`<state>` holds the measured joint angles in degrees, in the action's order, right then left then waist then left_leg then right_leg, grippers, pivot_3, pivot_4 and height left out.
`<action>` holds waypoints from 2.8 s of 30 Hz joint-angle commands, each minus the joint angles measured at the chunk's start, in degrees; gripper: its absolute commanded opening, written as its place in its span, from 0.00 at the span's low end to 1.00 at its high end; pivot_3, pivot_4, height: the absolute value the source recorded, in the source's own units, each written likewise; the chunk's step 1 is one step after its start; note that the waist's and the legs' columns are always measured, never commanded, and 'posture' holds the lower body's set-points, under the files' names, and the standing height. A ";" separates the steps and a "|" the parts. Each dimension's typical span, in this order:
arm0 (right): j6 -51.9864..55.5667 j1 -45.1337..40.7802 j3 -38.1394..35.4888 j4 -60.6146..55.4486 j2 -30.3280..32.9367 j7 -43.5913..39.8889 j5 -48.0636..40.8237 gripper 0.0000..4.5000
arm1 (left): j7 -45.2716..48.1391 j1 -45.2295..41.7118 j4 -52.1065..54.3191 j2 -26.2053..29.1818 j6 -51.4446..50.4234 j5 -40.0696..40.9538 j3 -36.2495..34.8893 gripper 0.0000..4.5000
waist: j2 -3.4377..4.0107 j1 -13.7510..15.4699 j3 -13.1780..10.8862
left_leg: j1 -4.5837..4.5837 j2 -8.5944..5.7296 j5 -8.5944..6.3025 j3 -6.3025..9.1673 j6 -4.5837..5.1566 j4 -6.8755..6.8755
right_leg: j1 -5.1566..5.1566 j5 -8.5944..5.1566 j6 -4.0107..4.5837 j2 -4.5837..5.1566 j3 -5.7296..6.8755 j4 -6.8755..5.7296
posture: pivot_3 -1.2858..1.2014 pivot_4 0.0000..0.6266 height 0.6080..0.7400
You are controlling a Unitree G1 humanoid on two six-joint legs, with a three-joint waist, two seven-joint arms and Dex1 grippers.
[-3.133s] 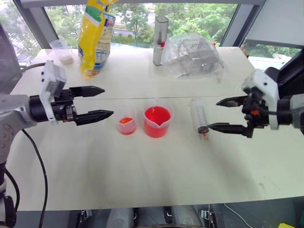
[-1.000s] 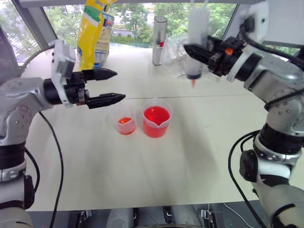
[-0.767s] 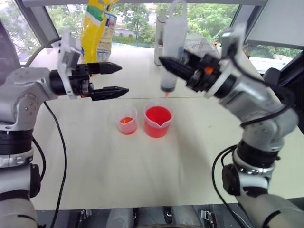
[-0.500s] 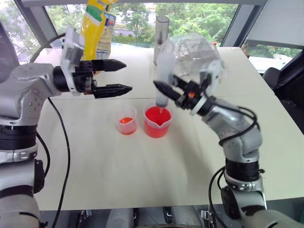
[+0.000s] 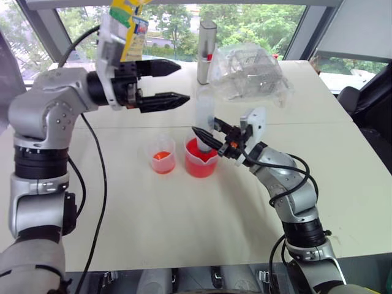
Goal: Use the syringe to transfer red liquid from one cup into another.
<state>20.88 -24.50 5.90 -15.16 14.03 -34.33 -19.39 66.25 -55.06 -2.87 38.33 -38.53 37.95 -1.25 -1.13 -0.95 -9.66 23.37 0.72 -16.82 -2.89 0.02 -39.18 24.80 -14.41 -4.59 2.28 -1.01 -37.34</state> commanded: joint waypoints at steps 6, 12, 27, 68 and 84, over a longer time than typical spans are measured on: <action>-1.14 -0.64 0.05 -2.29 0.08 0.00 -0.28 0.32 | -0.23 -1.87 -0.11 -3.07 0.69 -2.05 1.63 1.00 | 0.00 0.06 0.00 | 0.00 0.00 0.00 0.00 0.00 0.00 | 0.00 0.00 0.00 0.00 0.00 0.00 | 0.52 0.24 1.00; -1.17 -0.77 0.48 -2.11 0.15 -0.06 -0.09 0.32 | -0.77 -1.89 0.45 -4.51 0.08 -1.83 1.74 0.85 | 0.00 0.02 0.00 | 0.00 0.01 0.00 0.01 0.00 0.00 | 0.00 0.00 0.00 0.00 0.00 0.00 | 0.52 0.24 1.00; -0.34 -1.30 0.99 -2.92 0.50 -0.38 -0.15 0.32 | 0.91 -0.79 3.19 -4.57 -1.96 -1.30 2.84 0.01 | 0.00 0.03 0.00 | 0.00 0.01 0.00 0.01 0.00 -0.01 | 0.00 0.00 0.00 0.00 0.00 0.00 | 0.52 0.24 1.00; -4.59 -0.30 3.59 7.84 -0.60 -3.84 1.16 0.32 | 0.52 -9.09 -3.39 -5.22 0.39 -3.48 -0.36 0.01 | 0.00 0.00 0.00 | 0.00 0.00 0.00 0.01 -0.01 -0.02 | 0.00 0.00 0.00 -0.01 -0.01 -0.01 | 0.52 0.24 1.00; -2.74 -5.61 1.22 1.92 1.60 -2.60 0.39 0.32 | -0.14 -3.62 -1.43 -4.10 -0.41 -4.39 1.07 0.37 | 0.00 -0.02 0.00 | 0.00 0.00 0.01 0.01 -0.01 -0.02 | 0.00 0.00 0.00 0.01 -0.01 -0.02 | 0.52 0.24 1.00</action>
<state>18.42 -28.33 7.61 -9.51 15.28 -36.90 -18.72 66.33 -58.56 -5.89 33.55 -39.60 33.70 1.09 -1.13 -0.97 -9.66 23.37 0.72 -16.81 -2.88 0.01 -39.21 24.79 -14.41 -4.59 2.29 -1.02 -37.37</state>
